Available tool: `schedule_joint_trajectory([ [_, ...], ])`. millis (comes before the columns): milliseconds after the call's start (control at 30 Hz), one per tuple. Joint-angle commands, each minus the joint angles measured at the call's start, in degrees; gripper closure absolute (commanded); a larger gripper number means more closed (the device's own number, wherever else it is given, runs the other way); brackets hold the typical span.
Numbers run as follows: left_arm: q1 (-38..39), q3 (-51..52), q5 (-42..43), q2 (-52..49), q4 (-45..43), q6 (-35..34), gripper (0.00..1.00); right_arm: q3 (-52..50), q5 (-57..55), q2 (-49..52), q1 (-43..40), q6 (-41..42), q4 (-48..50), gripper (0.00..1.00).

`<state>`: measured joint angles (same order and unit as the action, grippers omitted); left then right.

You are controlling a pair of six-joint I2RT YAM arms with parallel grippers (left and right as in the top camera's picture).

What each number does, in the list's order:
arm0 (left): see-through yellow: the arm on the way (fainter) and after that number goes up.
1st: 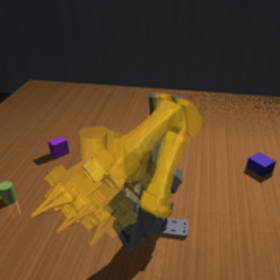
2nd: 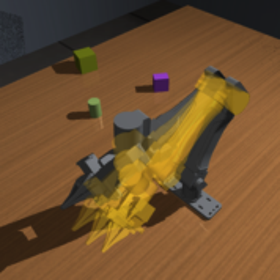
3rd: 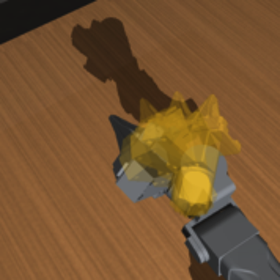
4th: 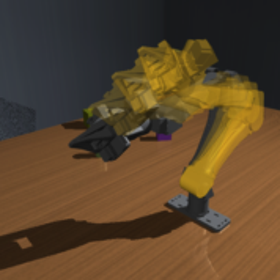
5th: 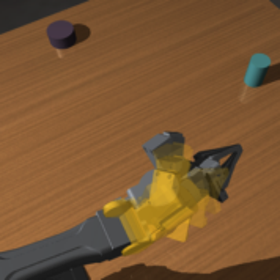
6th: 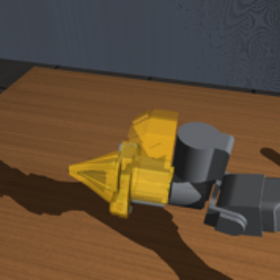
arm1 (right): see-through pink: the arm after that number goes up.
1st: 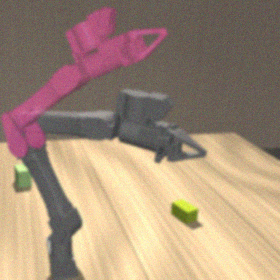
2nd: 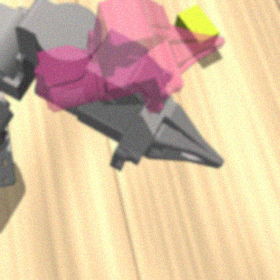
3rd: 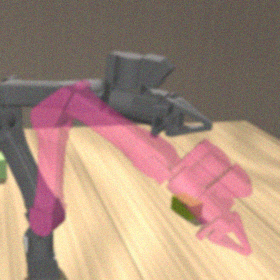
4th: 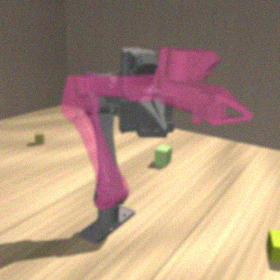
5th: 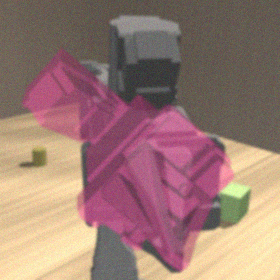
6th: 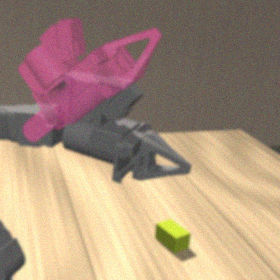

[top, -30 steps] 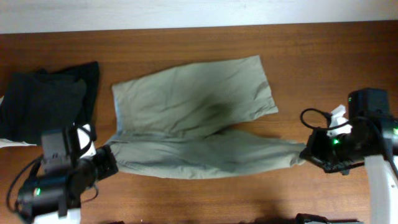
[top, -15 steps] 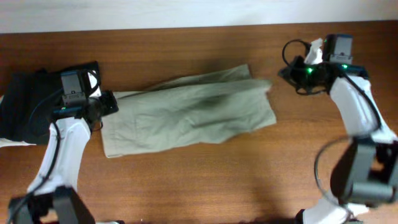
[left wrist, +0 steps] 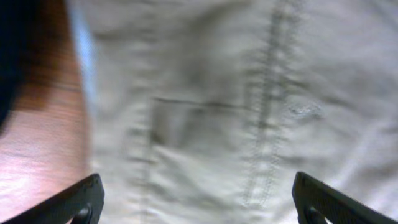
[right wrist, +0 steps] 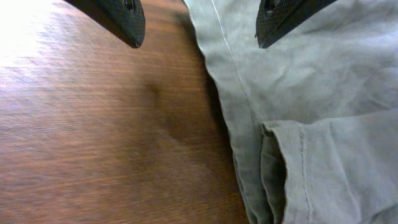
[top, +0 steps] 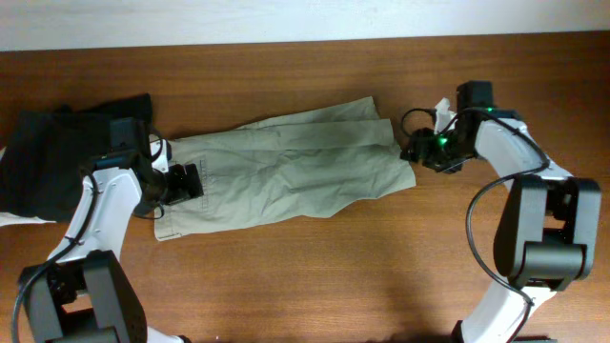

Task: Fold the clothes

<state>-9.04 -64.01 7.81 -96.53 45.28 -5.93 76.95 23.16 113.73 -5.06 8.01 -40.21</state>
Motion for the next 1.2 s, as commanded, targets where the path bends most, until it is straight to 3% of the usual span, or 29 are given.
schedule_joint_trajectory([
  [0,-0.24,-0.63,9.6,2.6,0.46,4.55,0.07,-2.16,2.19,1.42,3.23,-0.96,3.98,0.38],
  [167,-0.24,-1.46,9.6,5.75,0.39,4.76,0.07,-2.34,-3.37,3.17,7.69,-0.96,4.79,0.39],
  [200,-0.24,-1.46,9.6,6.99,0.46,4.76,0.07,-2.38,-3.5,4.55,7.74,-0.94,4.42,0.71],
  [233,-0.24,-1.46,9.6,7.89,0.44,4.76,0.07,-2.38,-3.28,4.63,7.54,-0.83,3.82,0.88],
  [267,-0.24,-1.46,9.6,8.87,0.44,4.76,0.07,-2.36,-3.28,4.48,7.19,-0.46,2.56,0.96],
  [333,-0.24,-1.46,9.62,10.71,0.46,5.29,0.07,-2.27,-5.27,2.78,5.18,0.55,-4.72,0.96],
  [400,-0.24,-1.46,9.55,12.87,0.39,5.64,0.07,-2.27,-14.1,0.66,2.54,7.3,-15.19,0.96],
  [467,-0.24,-1.46,9.55,13.84,0.22,5.86,0.07,-2.27,-16.13,-0.83,1.01,10.47,-23.89,0.94],
  [500,-0.24,-1.46,9.57,14.05,0.33,6.27,0.07,-2.27,-16.46,-1.88,0.5,10.36,-27.67,0.76],
  [567,-0.24,-1.46,9.57,14.05,0.63,6.49,0.07,-2.25,-17.86,-4.35,0.0,9.62,-27.98,0.54],
  [667,-0.24,-1.46,9.57,14.05,0.66,6.49,0.07,-2.01,-17.07,-7.34,-1.42,7.78,-22.67,0.41],
  [733,-0.24,-1.46,9.55,14.05,0.66,6.49,0.07,-2.03,-11.08,-7.41,-1.42,2.62,-20.61,0.4],
  [833,-0.24,-1.46,9.53,14.05,0.61,6.49,0.07,-2.16,-8.28,-7.28,-0.2,1.68,-19.45,0.41],
  [900,-0.24,-1.46,9.35,14.05,0.5,6.88,0.07,-3.52,-8.57,-7.23,0.81,2.89,-17.22,0.57],
  [933,-0.24,-1.46,9.38,14.05,0.52,6.88,0.07,-4.59,-8.85,-7.23,0.87,4.57,-16.35,0.58],
  [967,-0.24,-1.46,9.38,14.05,0.55,6.88,0.07,-6.34,-9.14,-7.19,0.87,6.36,-15.69,0.57],
  [1000,-0.24,-1.46,9.38,14.05,0.55,6.88,0.07,-8.07,-11.15,-7.19,0.87,8.76,-15.39,0.41],
  [1100,-0.24,-1.46,9.38,14.05,0.61,6.91,0.07,-11.15,-14.56,-7.19,0.87,10.08,-12.63,0.38],
  [1133,-0.24,-1.46,9.35,14.05,0.59,6.91,0.07,-11.15,-14.67,-7.19,0.87,10.03,-11.41,0.42],
  [1167,-0.24,-1.46,9.35,14.05,0.46,6.91,0.07,-11.1,-14.64,-7.19,0.85,10.03,-10.25,0.58],
])
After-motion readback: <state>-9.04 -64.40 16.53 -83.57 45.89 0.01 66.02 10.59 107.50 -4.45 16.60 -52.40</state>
